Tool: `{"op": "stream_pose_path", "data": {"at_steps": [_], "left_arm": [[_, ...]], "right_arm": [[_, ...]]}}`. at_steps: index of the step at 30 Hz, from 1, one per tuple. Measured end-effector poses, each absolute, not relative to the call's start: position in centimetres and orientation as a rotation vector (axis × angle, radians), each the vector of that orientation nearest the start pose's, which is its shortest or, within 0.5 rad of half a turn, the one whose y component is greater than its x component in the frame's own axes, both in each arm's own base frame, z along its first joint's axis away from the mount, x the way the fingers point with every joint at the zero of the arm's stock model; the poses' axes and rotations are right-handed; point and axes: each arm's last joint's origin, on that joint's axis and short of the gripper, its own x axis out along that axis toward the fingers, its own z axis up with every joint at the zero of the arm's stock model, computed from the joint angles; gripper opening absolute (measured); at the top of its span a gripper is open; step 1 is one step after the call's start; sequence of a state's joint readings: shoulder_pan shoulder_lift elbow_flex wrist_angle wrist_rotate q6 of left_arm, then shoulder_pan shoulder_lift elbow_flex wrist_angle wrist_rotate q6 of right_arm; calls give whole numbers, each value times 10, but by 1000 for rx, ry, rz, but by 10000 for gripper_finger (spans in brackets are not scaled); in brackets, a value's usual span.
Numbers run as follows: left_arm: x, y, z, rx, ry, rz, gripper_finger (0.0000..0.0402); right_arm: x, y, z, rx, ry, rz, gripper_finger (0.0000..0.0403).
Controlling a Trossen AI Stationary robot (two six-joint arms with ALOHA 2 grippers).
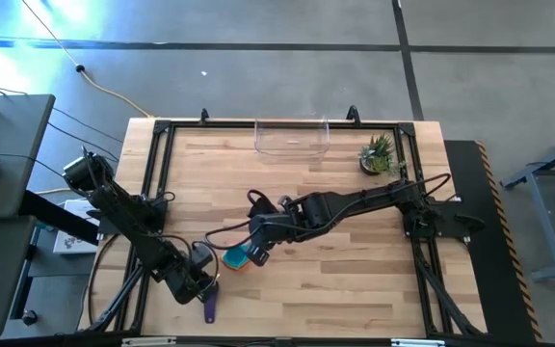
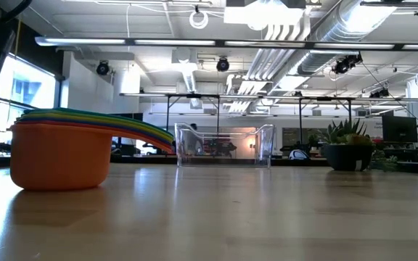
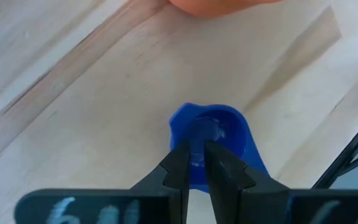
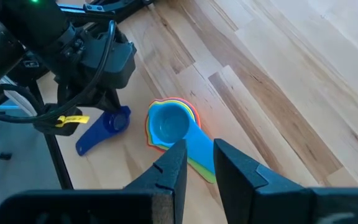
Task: Nest measuring cups in basket
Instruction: Stack the dark blue measuring cup on top of the light blue measuring cup
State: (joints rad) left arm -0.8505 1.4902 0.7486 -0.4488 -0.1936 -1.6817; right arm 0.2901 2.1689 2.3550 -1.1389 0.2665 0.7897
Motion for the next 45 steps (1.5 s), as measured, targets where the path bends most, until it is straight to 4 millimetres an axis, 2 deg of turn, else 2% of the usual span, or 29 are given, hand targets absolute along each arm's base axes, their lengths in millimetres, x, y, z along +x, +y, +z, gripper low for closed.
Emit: {"op": "stream_pose_path", "data": {"at_steps": [5,11,20,34,45], "left_arm": [[173,-188,156,-880,1152,412,35],[172,-188,158,-886,1153,406,35],[170,-184,183,-830,1141,463,35],[152,-161,208,-764,1125,525,35],[126,-130,235,-660,1146,512,35]], "right_arm": [[437,124,348,522,855,-352,71],[434,134,348,583,852,-362,71],[430,145,348,609,841,-376,71],[434,142,350,594,812,-351,71],[448,144,360,624,636,-307,71]]}}
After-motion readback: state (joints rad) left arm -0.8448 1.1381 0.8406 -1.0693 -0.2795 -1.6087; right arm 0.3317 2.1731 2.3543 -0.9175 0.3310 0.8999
